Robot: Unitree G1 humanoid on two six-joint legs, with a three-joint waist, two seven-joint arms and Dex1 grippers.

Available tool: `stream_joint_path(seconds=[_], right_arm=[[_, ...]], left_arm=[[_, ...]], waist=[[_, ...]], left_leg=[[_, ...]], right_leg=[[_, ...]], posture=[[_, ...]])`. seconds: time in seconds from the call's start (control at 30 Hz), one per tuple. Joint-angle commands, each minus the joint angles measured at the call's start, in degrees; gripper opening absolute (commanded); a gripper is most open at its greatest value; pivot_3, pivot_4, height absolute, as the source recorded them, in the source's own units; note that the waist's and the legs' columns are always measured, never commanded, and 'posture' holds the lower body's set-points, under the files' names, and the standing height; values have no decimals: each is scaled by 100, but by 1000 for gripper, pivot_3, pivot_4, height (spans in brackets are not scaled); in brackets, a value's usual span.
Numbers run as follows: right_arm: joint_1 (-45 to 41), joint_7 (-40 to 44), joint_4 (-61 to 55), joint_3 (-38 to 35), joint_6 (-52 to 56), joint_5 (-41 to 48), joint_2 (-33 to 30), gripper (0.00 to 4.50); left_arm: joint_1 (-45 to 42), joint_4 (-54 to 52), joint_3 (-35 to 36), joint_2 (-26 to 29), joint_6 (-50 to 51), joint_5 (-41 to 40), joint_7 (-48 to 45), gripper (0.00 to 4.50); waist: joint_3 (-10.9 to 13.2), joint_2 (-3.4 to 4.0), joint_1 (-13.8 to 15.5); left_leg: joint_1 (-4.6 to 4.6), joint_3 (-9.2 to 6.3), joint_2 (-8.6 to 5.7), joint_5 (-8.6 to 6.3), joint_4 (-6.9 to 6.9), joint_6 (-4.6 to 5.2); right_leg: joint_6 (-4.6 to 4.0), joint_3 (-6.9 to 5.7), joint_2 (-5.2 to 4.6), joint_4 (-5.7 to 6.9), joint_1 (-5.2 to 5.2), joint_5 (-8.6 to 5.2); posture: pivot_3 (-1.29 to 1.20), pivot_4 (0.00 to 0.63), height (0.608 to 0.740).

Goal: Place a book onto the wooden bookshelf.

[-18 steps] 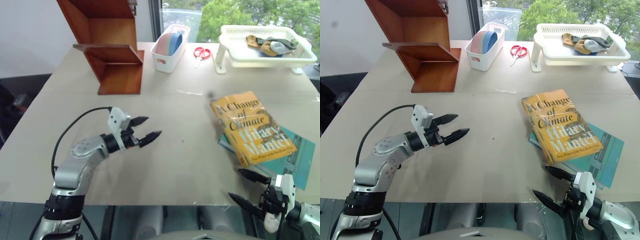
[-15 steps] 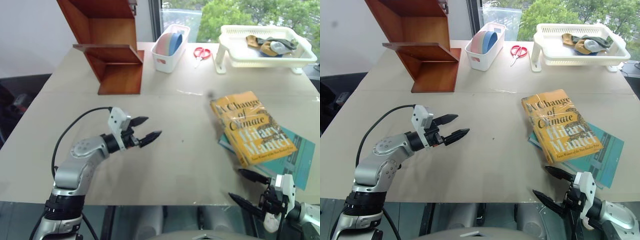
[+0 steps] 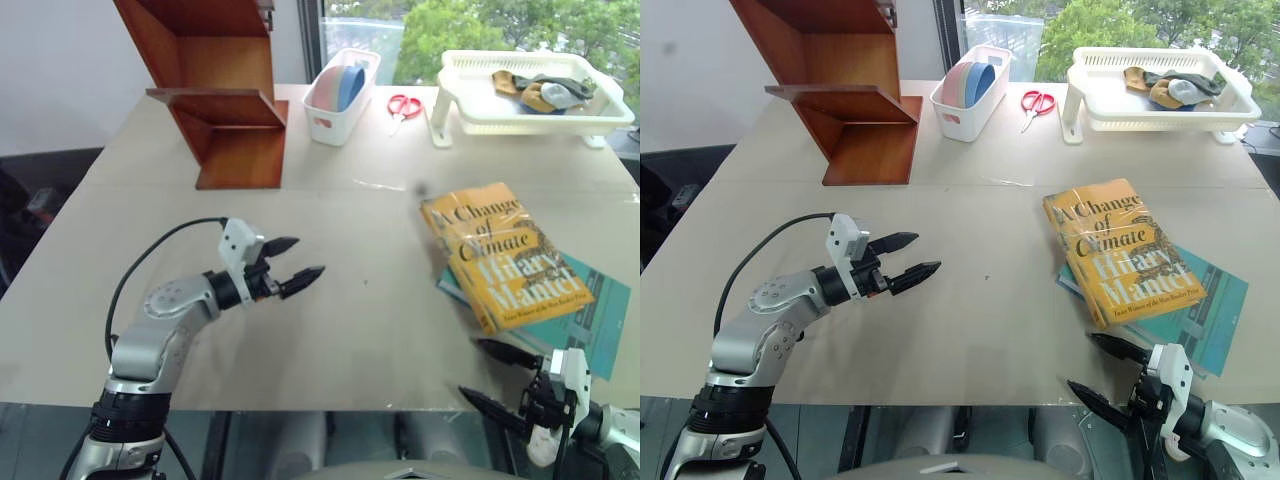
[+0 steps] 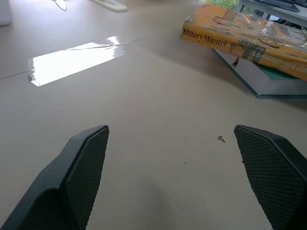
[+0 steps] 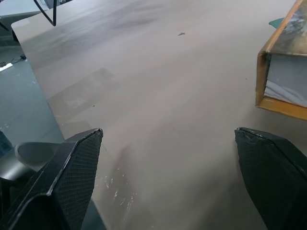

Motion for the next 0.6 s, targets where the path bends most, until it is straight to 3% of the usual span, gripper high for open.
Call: stream_joint_path(seconds=[0.03, 0.33, 0.6], right_arm=[[34, 67, -40, -209, -84, 60, -56, 4500], [173, 163, 7, -350, -146, 10, -102, 4500], [1114, 1041, 228, -1478, 56, 472, -803, 4500]], left_arm=[[-49, -95, 40, -4, -136, -37, -60, 4418], [-55, -90, 25, -6, -150, -19, -70, 4418], [-158, -65, 19, 50, -173, -47, -244, 4418]], waist=[[0, 0, 1], [0, 0, 0], [-4, 3, 27]], left_leg=[[0, 0, 0, 0, 0, 0], [0, 0, 0, 0, 0, 0], [0, 1, -5, 0, -1, 1]], right_leg=[[0, 0, 0, 0, 0, 0], [0, 0, 0, 0, 0, 0], [-1, -1, -5, -1, 1, -1]], posture=[[0, 150, 740], [0, 150, 740], [0, 150, 740]])
